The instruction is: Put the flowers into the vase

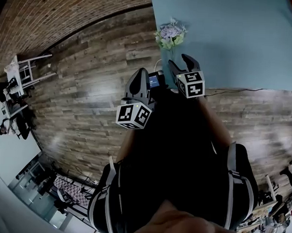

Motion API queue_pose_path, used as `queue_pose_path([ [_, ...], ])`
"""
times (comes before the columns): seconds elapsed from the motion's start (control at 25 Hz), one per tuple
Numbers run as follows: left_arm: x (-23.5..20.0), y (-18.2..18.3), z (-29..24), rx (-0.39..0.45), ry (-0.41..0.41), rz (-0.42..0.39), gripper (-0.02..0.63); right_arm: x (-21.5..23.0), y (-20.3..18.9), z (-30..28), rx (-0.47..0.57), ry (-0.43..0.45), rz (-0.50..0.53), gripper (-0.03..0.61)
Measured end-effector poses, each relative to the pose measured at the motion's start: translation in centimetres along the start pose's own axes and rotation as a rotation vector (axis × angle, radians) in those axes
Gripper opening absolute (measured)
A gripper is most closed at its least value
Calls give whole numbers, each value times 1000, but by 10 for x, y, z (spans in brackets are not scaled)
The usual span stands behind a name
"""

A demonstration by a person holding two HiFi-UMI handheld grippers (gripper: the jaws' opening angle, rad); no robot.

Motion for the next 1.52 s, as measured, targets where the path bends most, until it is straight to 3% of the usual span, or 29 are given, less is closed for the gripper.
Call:
queue_pose_path([
  [0.2, -19, 7, -7, 5, -30, -20, 29, 0, -1, -43, -60, -51, -24, 277],
  [0.44, -65, 22, -24, -12, -114, 58, 29, 7, 8, -80, -166, -167, -54, 299],
  [0.76, -112, 20, -37, -56, -222, 115, 29, 17, 7, -121, -332, -253, -112, 327],
  [1.08, -145, 24, -37, -73, -229, 144, 29, 23, 5, -145, -396, -353, -153, 323],
  [1.16, -146, 24, -40, -80, -239, 144, 29, 26, 7, -144, -405, -374, -139, 297],
  [1.28, -152, 25, -43, -93, -252, 148, 29, 27, 9, -146, -422, -383, -133, 189],
  [1.52, -150, 28, -48, -108, -277, 139, 29, 33, 16, -142, -444, -297, -206, 137],
])
Point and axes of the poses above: the fingertips, and each gripper's own axes: z backward along the fingers, x to its right, y out of its top, the point moved 8 cm from there along z, backward along the fingers, and after that the axes turned 4 degrees about -z, right-handed, at the moved point
